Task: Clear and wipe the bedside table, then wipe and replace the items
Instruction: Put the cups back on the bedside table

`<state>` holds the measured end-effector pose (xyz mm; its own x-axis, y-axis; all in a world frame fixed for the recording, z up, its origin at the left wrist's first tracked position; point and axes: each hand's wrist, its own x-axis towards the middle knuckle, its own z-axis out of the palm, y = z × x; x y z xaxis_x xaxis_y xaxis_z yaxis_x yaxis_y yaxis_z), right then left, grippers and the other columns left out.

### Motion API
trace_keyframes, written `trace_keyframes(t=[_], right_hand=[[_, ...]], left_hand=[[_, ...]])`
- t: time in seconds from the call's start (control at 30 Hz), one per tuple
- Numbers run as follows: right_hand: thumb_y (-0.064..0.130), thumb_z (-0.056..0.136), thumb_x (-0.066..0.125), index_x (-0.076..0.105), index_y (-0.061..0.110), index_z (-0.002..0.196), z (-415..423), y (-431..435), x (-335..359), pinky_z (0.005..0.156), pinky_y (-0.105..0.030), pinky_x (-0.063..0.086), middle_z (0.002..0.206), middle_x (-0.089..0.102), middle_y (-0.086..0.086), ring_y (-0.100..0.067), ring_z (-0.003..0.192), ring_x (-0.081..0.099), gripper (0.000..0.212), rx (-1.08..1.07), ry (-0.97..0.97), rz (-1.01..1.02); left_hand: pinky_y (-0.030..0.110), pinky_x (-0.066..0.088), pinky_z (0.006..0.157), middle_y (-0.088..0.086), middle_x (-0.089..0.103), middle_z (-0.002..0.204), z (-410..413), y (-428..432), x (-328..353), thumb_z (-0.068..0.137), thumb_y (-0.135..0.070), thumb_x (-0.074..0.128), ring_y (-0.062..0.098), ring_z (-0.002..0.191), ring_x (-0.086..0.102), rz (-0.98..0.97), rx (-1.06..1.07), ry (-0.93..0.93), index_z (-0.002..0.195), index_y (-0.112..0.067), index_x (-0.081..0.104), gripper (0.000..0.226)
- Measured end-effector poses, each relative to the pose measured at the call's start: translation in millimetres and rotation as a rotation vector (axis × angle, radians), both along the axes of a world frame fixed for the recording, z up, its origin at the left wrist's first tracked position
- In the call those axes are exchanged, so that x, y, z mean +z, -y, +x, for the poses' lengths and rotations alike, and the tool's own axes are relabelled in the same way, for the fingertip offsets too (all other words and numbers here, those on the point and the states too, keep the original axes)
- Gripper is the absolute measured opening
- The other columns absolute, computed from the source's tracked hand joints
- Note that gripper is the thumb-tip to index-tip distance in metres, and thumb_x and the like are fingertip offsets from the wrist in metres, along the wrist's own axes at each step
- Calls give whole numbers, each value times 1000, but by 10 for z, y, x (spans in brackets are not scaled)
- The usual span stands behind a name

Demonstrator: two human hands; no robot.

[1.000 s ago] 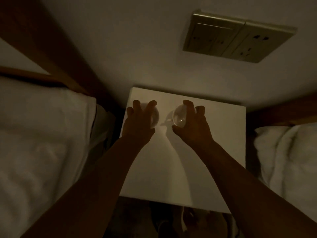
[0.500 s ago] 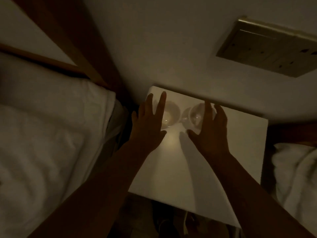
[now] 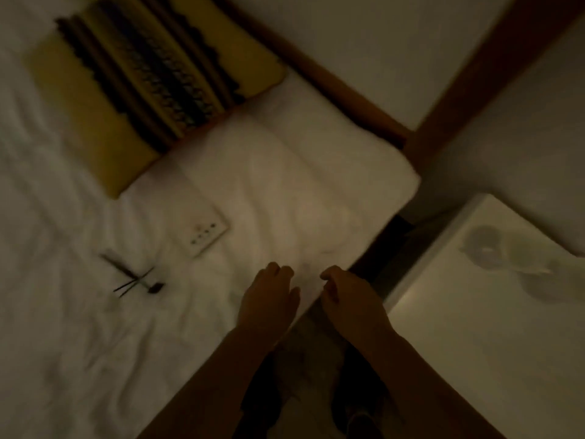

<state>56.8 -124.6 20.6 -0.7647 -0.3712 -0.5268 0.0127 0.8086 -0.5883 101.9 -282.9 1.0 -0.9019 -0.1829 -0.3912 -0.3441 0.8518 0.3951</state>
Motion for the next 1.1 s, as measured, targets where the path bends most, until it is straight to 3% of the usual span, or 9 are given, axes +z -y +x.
trace_keyframes(t=[0.13,0.27,0.47,0.6,0.7,0.83,0.93,1.03,1.1], right_hand=[[29,93,57,55,19,119,147,1058,-54,82,-33,54,105,66,1,-16,96,63,28,184,13,-32],[27,89,58,56,17,120,150,1935,-189,86,-36,52,108,66,-4,-22,100,62,32,241,-13,41],[21,82,69,45,11,121,-52,2627,-434,80,-36,48,122,46,-15,-34,104,57,46,-25,-183,148],[22,78,76,40,9,125,-250,2745,-548,80,-34,47,126,45,-18,-35,112,52,61,-130,-288,116],[26,76,78,36,10,134,-310,2824,-640,88,-38,48,126,50,-19,-34,112,54,73,-122,-172,80],[36,75,78,37,8,136,-261,2888,-732,99,-45,44,129,44,-20,-37,118,47,79,-59,-181,223],[39,72,81,34,5,137,-275,2907,-778,101,-45,43,132,45,-21,-37,120,47,88,-90,-76,236],[33,77,78,51,5,130,-300,2764,-729,98,-43,48,129,59,-16,-32,116,57,66,-171,122,29],[32,81,74,59,5,121,-269,2500,-629,95,-41,50,122,64,-14,-30,111,61,51,-222,158,-71]], left_hand=[[24,45,78,-3,56,105,641,846,-55,94,-37,46,14,95,57,9,228,50,113,-23,56,25],[30,45,91,1,57,110,1237,1599,-178,93,-36,49,18,103,55,13,407,110,114,-21,57,27],[36,49,89,9,55,120,1525,2369,-395,81,-35,69,25,107,55,110,760,-49,130,-14,49,57],[40,45,99,6,44,136,1340,2454,-483,72,-34,79,22,120,45,236,703,-151,142,-18,32,86],[40,46,96,3,45,128,1190,2474,-601,70,-31,79,22,114,46,294,586,-225,136,-23,41,76],[41,44,96,4,49,124,1057,2479,-720,71,-34,79,26,110,47,195,541,-226,132,-19,47,70],[43,48,88,3,57,109,959,2456,-769,68,-27,82,27,100,54,162,569,-272,115,-15,56,56],[27,45,82,-2,62,105,831,2365,-719,67,-28,84,13,92,57,263,690,-225,110,-19,58,52],[21,45,82,-7,62,104,735,2202,-658,69,-27,83,8,92,59,344,623,-172,112,-19,59,50]])
